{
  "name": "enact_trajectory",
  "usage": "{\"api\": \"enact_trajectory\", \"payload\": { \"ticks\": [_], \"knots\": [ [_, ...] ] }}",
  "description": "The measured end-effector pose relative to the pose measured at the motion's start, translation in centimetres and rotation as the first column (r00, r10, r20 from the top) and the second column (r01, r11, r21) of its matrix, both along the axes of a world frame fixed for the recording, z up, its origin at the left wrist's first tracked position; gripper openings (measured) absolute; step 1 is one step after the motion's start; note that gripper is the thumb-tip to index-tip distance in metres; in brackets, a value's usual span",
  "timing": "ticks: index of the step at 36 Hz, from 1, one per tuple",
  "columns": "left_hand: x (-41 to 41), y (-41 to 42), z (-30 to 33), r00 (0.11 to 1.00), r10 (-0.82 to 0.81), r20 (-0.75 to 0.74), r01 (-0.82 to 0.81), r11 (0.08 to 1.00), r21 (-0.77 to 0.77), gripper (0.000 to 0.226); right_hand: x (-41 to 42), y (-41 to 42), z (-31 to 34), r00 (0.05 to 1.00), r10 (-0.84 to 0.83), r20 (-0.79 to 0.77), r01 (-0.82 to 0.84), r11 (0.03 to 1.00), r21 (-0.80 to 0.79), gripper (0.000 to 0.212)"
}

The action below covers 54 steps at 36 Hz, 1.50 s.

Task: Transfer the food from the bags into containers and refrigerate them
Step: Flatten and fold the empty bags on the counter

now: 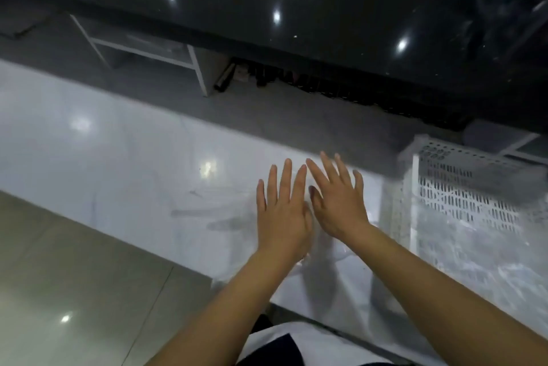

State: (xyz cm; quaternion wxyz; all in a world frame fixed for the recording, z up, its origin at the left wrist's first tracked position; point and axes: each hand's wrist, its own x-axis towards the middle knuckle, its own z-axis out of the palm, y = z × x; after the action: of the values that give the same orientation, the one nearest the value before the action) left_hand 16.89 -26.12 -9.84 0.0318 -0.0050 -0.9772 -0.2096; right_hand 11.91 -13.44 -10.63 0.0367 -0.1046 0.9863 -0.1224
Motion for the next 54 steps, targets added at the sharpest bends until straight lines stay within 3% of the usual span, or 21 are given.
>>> {"api": "enact_trajectory", "payload": {
  "ticks": [2, 5, 12, 19, 23, 27, 31, 34, 39, 43, 48, 51, 54],
  "knots": [
    [-0.5, -0.2, -3.2, 0.981, 0.005, 0.193, 0.029, 0.984, -0.176, 0.066, -0.6, 0.0, -2.5, 0.993, 0.014, 0.114, -0.032, 0.987, 0.155, 0.058],
    [-0.1, -2.5, -6.7, 0.955, 0.031, 0.296, 0.038, 0.974, -0.224, 0.074, 0.0, 0.7, -5.6, 0.984, -0.026, 0.174, -0.008, 0.981, 0.195, 0.062],
    [1.9, -8.0, -7.9, 0.964, 0.123, 0.237, -0.072, 0.974, -0.214, 0.082, -0.4, 1.7, -6.7, 0.988, -0.084, 0.128, 0.059, 0.980, 0.188, 0.074],
    [2.6, -8.9, -6.1, 0.953, 0.161, 0.257, -0.134, 0.984, -0.118, 0.079, 0.0, 1.3, -6.1, 0.988, -0.094, 0.124, 0.072, 0.982, 0.173, 0.067],
    [3.4, -6.2, -4.5, 0.992, 0.024, 0.123, -0.014, 0.997, -0.080, 0.072, 2.1, 0.5, -4.8, 0.987, -0.147, 0.059, 0.134, 0.973, 0.188, 0.060],
    [4.4, -3.9, -5.7, 0.969, -0.127, 0.211, 0.151, 0.983, -0.103, 0.068, 5.1, 0.5, -5.0, 0.987, -0.117, 0.106, 0.099, 0.982, 0.163, 0.059],
    [5.4, -6.0, -7.5, 0.960, -0.146, 0.239, 0.195, 0.961, -0.198, 0.072, 6.6, 1.2, -6.3, 0.973, -0.175, 0.150, 0.156, 0.979, 0.129, 0.061],
    [5.7, -8.0, -7.8, 0.968, -0.131, 0.212, 0.174, 0.965, -0.198, 0.072, 6.5, 1.2, -6.9, 0.973, -0.191, 0.130, 0.175, 0.977, 0.125, 0.063],
    [5.7, -9.1, -7.0, 0.951, -0.113, 0.289, 0.176, 0.964, -0.201, 0.076, 6.4, 1.3, -6.6, 0.962, -0.202, 0.184, 0.186, 0.978, 0.099, 0.064],
    [4.7, -7.9, -4.7, 0.954, -0.104, 0.282, 0.146, 0.980, -0.134, 0.081, 6.3, 0.7, -2.8, 0.925, -0.236, 0.297, 0.251, 0.968, -0.012, 0.072],
    [1.6, -2.8, -0.2, 0.962, -0.233, 0.145, 0.231, 0.973, 0.027, 0.072, 9.4, 2.6, 6.3, 0.949, -0.145, 0.281, 0.238, 0.913, -0.333, 0.067],
    [-0.2, 1.7, 1.8, 0.927, -0.341, 0.153, 0.308, 0.929, 0.206, 0.066, 12.2, 6.3, 10.6, 0.942, -0.161, 0.296, 0.258, 0.909, -0.327, 0.065],
    [-1.3, 6.0, 3.3, 0.867, -0.469, 0.172, 0.406, 0.862, 0.302, 0.062, 15.1, 10.8, 13.0, 0.902, -0.306, 0.304, 0.392, 0.876, -0.282, 0.064]
  ]
}}
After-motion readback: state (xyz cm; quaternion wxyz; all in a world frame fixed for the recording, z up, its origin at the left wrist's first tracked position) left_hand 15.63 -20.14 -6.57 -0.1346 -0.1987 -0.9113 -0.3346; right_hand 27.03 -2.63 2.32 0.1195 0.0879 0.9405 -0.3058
